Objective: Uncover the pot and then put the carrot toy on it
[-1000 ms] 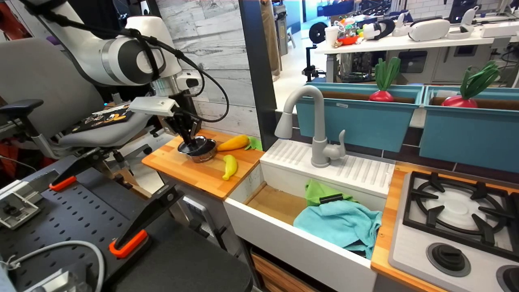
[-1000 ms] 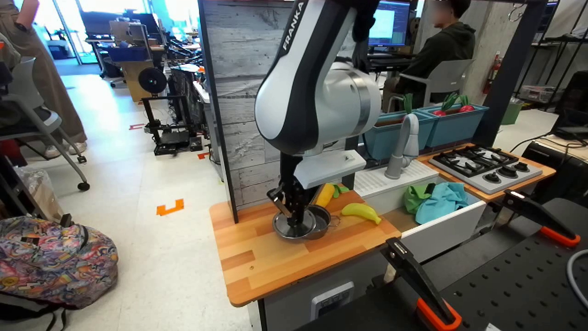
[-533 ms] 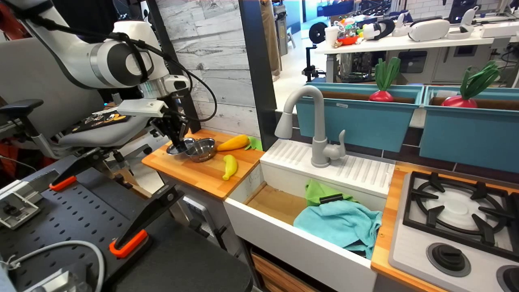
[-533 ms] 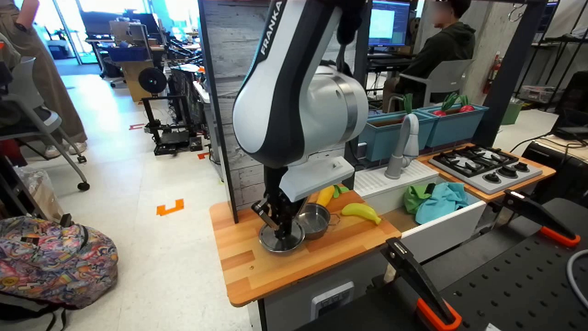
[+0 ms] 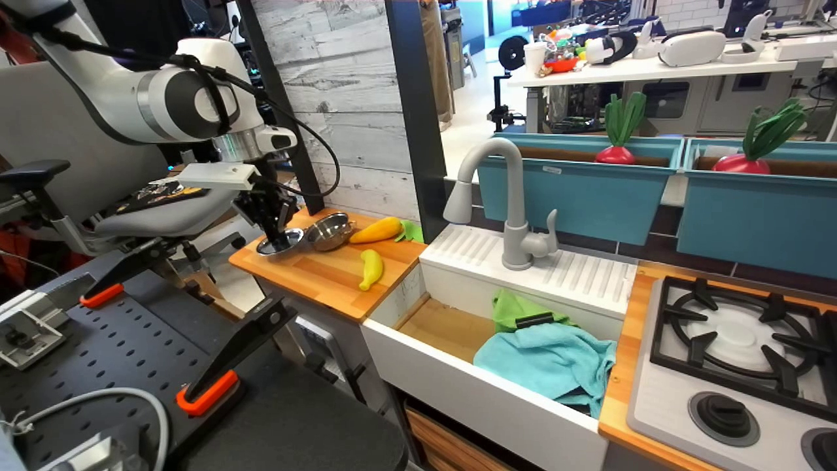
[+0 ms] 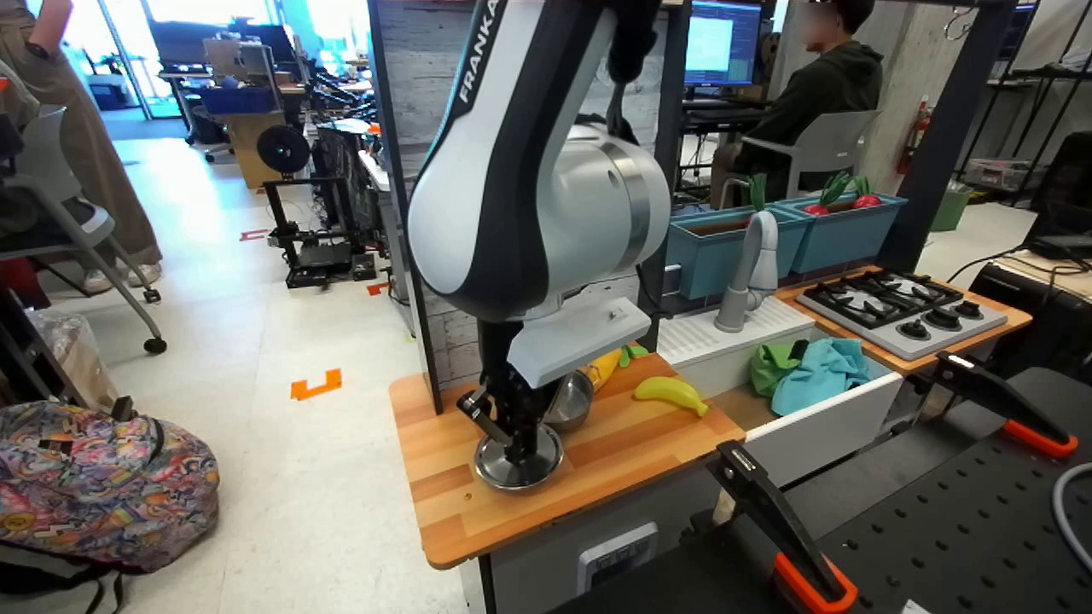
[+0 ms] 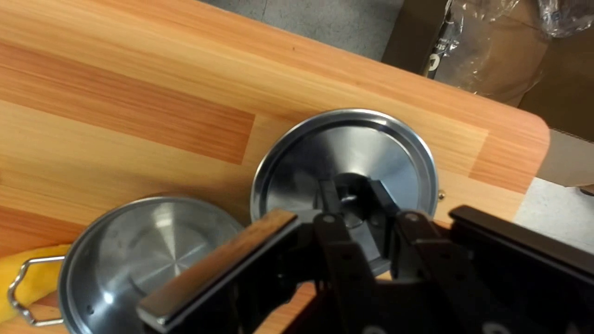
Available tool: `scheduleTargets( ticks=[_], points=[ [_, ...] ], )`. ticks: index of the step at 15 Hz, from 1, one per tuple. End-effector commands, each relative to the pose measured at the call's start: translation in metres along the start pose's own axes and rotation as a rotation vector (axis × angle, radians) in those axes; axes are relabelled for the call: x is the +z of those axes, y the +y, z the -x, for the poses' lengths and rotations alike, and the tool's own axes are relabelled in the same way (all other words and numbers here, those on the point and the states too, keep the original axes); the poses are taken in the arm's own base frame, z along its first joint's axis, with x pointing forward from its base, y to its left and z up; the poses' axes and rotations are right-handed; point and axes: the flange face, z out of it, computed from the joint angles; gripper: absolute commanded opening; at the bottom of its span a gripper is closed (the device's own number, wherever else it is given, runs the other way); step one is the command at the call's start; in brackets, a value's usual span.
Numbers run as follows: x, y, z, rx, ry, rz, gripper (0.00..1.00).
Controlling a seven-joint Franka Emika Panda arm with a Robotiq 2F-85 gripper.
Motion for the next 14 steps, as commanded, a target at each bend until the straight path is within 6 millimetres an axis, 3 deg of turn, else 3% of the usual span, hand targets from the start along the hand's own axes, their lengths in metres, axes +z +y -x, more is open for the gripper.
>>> scheduleTargets(
  ticks=[1, 14],
  points=[
    [0.005, -0.006, -0.004, -0.014, -0.029, 0.012, 0.0],
    [0.032, 0.001, -0.006, -0.002, -0.104, 0.02, 0.0]
  ],
)
